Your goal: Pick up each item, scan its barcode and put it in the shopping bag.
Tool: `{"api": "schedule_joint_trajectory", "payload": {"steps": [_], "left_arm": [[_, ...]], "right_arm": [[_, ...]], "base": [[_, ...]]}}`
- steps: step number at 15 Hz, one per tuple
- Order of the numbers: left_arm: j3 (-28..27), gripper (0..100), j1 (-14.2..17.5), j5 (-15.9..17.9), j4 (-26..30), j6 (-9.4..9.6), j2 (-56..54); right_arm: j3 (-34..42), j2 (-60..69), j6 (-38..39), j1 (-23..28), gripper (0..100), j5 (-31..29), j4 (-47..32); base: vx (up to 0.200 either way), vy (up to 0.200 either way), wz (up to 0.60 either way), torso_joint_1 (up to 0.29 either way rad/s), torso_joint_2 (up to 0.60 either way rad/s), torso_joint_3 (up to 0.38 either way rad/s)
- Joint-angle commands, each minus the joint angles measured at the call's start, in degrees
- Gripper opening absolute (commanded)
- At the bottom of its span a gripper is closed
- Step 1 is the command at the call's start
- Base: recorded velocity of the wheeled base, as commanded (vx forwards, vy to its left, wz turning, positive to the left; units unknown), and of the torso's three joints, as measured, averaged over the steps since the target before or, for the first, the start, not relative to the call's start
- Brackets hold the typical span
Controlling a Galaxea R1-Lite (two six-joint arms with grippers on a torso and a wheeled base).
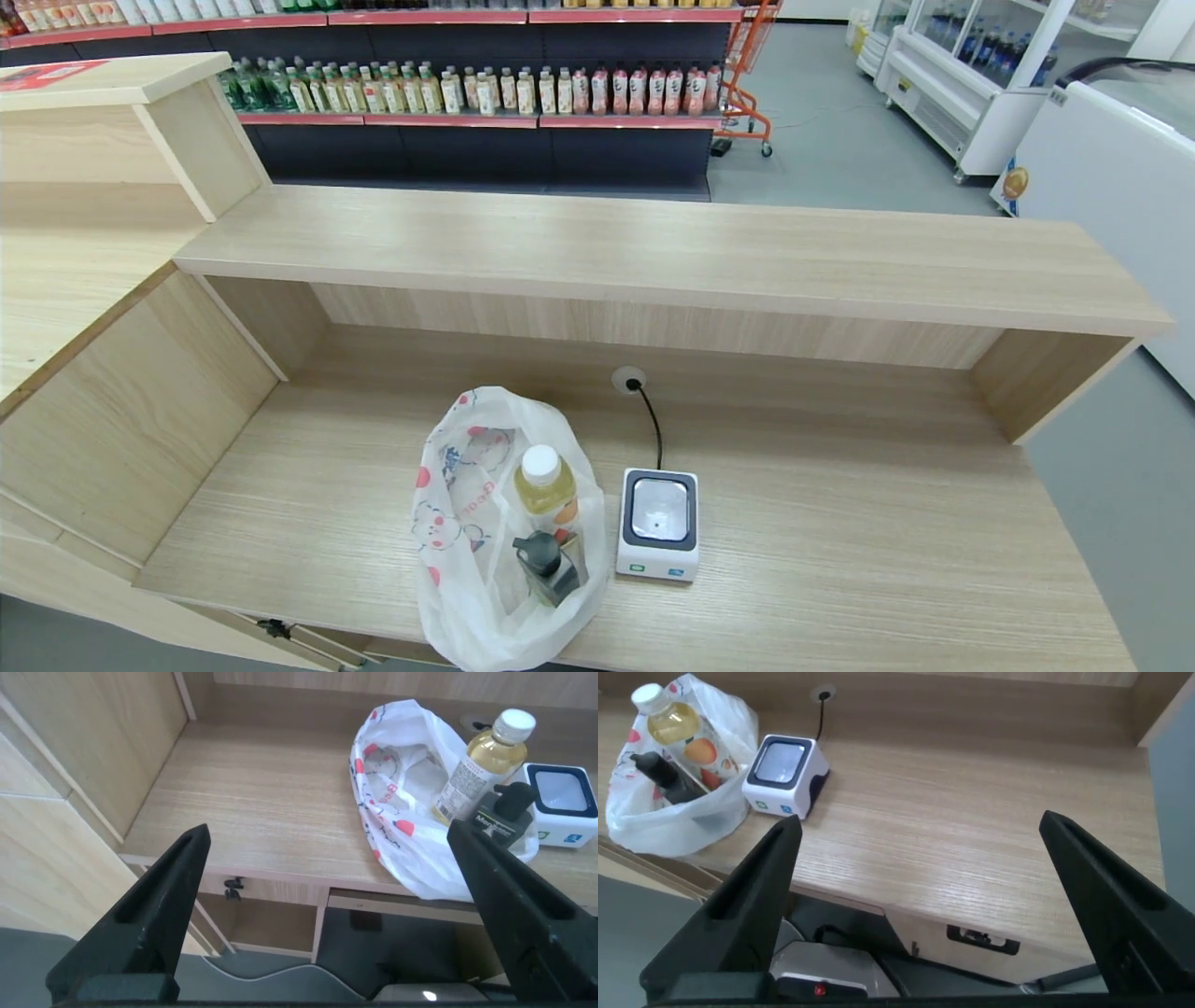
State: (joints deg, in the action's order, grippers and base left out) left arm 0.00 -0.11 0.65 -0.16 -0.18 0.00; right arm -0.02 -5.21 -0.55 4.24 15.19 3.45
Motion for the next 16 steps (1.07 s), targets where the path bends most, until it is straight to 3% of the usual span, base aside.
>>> {"api": "schedule_joint_trajectory", "payload": {"steps": [1, 3, 4, 16], "left_arm": [[0.00, 100, -0.07, -0.03, -0.02, -0.08, 0.09], [0.00, 100, -0.07, -0.03, -0.02, -0.08, 0.00], [0.00, 100, -0.07, -0.03, -0.02, -0.08, 0.09], [0.00, 100, -0.07, -0.03, -0.02, -0.08, 0.09]], "right_arm": [[0.02, -0.24, -0.07, 0.06, 100, 0.02, 0.07], [0.02, -0.24, 0.20, 0.06, 100, -0.07, 0.07], [0.02, -0.24, 0.11, 0.06, 0, -0.07, 0.07], [0.02, -0.33, 0.02, 0.06, 0, 0.10, 0.07]], "base": [[0.000, 0.000, 0.00, 0.000, 0.00, 0.000], [0.000, 0.000, 0.00, 0.000, 0.00, 0.000], [0.000, 0.000, 0.00, 0.000, 0.00, 0.000], [0.000, 0.000, 0.00, 0.000, 0.00, 0.000]]}}
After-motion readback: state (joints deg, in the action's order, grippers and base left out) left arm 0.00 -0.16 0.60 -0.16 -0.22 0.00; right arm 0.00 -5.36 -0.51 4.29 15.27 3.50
